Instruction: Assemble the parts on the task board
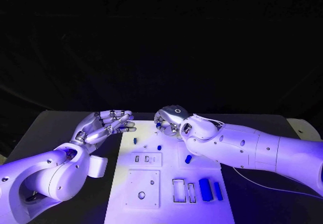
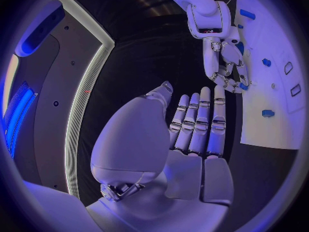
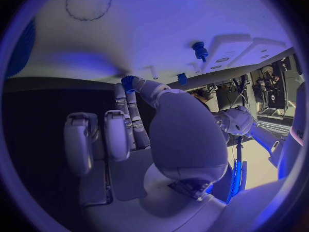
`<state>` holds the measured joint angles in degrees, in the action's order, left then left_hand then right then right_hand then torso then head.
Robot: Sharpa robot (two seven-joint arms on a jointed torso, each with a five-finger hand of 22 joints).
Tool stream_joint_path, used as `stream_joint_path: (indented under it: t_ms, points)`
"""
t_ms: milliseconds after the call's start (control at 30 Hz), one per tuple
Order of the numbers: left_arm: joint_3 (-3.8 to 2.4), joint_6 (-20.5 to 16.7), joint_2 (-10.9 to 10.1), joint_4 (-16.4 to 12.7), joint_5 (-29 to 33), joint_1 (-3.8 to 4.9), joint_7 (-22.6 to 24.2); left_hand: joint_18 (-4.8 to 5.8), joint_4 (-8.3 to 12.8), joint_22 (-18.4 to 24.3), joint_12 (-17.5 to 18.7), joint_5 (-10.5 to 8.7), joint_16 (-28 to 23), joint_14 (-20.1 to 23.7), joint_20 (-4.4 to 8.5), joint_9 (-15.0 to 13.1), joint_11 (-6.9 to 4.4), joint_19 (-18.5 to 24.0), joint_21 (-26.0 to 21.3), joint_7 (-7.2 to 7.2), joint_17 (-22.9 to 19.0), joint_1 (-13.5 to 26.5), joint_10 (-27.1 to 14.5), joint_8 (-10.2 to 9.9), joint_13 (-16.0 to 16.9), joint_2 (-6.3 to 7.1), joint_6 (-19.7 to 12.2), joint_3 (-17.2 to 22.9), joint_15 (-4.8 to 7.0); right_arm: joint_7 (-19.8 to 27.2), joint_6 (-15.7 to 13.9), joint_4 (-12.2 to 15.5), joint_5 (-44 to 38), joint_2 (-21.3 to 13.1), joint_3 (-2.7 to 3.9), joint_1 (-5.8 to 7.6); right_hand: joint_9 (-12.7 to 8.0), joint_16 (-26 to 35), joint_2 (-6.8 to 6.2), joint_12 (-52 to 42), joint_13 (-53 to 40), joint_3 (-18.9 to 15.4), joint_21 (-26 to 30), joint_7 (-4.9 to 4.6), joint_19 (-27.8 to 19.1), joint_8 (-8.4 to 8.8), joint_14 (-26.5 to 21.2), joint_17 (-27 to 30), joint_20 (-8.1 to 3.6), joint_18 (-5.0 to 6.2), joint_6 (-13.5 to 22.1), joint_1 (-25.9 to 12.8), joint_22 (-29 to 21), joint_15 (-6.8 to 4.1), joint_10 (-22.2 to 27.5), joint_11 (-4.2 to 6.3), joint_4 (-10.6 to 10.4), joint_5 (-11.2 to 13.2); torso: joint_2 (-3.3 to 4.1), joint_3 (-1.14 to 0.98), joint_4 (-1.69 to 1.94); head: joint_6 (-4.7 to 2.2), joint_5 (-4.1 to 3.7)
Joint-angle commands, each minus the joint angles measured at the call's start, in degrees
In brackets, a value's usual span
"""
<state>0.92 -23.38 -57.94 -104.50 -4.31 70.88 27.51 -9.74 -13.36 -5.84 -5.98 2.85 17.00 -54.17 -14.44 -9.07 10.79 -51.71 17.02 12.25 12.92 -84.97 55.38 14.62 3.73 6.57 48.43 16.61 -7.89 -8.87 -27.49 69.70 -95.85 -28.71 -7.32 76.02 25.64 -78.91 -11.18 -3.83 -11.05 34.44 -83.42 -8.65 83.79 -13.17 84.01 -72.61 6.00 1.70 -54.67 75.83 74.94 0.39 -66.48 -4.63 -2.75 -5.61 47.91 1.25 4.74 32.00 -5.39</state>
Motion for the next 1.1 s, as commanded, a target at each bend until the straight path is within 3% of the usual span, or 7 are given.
stream_joint_path:
  t_ms: [33,367,633,767,900,1000,1100]
  points:
    - [-0.05,1.16,0.07,-0.19,0.11,0.10,0.27,-0.77,-0.05,0.05,0.30,0.05,-0.20,0.07,0.08,0.08,0.29,-0.27,-0.26,1.76,0.10,0.26,-0.11,-0.23,-0.07,0.17,-0.45,0.19,-0.52,-0.13,0.76,0.03,-0.76,0.08,0.01,0.01,-0.96,2.41,-2.24,0.33,1.62,-0.88,4.21,-0.33,-2.91,2.58,1.25,3.48,1.01,1.99,3.66,-1.55,-0.56,0.86,5.38,-1.40,-0.89,-0.27,-0.10,0.06,0.06,0.00,-0.04]
    - [-0.05,1.14,-0.21,-0.07,0.11,0.11,0.18,-0.77,-0.05,0.08,0.37,0.05,-0.24,0.09,0.07,0.09,0.31,-0.27,-0.28,1.78,0.11,0.28,-0.15,-0.27,-0.07,0.19,-0.50,0.18,-0.53,-0.25,-1.22,3.46,-0.71,-3.28,0.05,0.02,-1.02,3.06,-2.50,0.07,1.85,-2.04,4.97,-0.51,-3.19,3.10,1.05,4.47,1.22,2.15,4.09,-1.41,-1.32,0.93,6.79,-1.56,-0.92,-0.48,-0.18,0.02,0.02,-0.10,-0.02]
    - [-0.05,1.22,-0.65,-0.08,0.12,0.11,0.17,-0.77,-0.03,0.10,0.41,0.05,-0.26,0.10,0.06,0.10,0.31,-0.27,-0.30,1.78,0.12,0.27,-0.16,-0.29,-0.07,0.19,-0.52,0.19,-0.54,-0.38,-1.94,11.48,3.02,-12.28,0.97,0.52,-0.82,1.82,-2.18,-2.04,1.00,-2.40,2.65,-0.63,-0.90,2.91,1.70,3.01,0.88,1.35,2.39,-1.53,2.14,0.49,1.93,-0.98,-1.76,-1.51,-0.49,-0.07,-0.40,-0.44,-0.23]
    - [-0.04,1.34,-0.89,-0.20,0.13,0.11,0.16,-0.77,-0.03,0.10,0.41,0.05,-0.26,0.10,0.06,0.10,0.31,-0.27,-0.30,1.78,0.12,0.27,-0.16,-0.29,-0.07,0.19,-0.52,0.19,-0.54,-0.28,0.27,15.01,8.07,-17.31,1.29,0.88,-1.08,-0.79,-3.76,-4.22,-0.32,-3.84,-0.43,-1.44,1.48,3.88,2.68,-0.36,0.73,0.36,3.27,-3.37,6.42,0.37,-3.34,-0.80,-3.15,-2.56,-0.63,-0.11,-0.67,-0.52,-0.53]
    - [-0.04,1.45,-1.10,-0.25,0.14,0.11,0.15,-0.77,-0.01,0.12,0.43,0.05,-0.28,0.09,0.06,0.10,0.31,-0.27,-0.32,1.75,0.13,0.25,-0.15,-0.30,-0.06,0.20,-0.51,0.20,-0.54,-0.38,3.81,16.98,12.38,-21.06,1.43,1.06,-0.76,-2.29,-4.41,-7.98,-4.14,-8.90,-3.39,-0.56,3.67,4.02,3.00,-2.04,0.03,-0.57,4.34,-3.84,10.53,-0.49,-7.84,0.38,-4.46,-4.33,-0.76,-0.29,-1.01,-0.53,-0.38]
    - [-0.04,1.49,-1.18,-0.22,0.14,0.11,0.13,-0.77,-0.01,0.12,0.43,0.05,-0.28,0.09,0.06,0.10,0.31,-0.27,-0.32,1.75,0.13,0.25,-0.15,-0.30,-0.06,0.20,-0.51,0.20,-0.54,-0.58,6.31,17.31,14.46,-22.68,1.48,1.12,0.13,-3.19,-2.53,-17.40,-14.28,-18.01,-4.27,0.24,4.29,3.19,3.15,-2.93,-0.70,-0.87,5.41,-1.09,11.81,-1.17,-7.29,1.20,-6.32,-4.74,-0.80,-0.43,-1.09,-0.55,-0.41]
    - [-0.04,1.54,-1.21,-0.22,0.14,0.11,0.11,-0.77,-0.01,0.12,0.43,0.05,-0.28,0.09,0.06,0.10,0.31,-0.27,-0.32,1.75,0.13,0.25,-0.15,-0.30,-0.06,0.20,-0.51,0.20,-0.54,-0.69,7.96,17.08,15.14,-23.25,1.49,1.14,1.48,-4.10,-0.09,-35.85,-33.99,-26.76,-4.45,-0.18,4.41,1.12,3.26,-3.87,-0.21,-0.94,7.30,3.57,12.21,-0.91,0.38,0.55,-12.80,-5.12,-0.81,-0.40,-1.06,-0.47,-0.35]
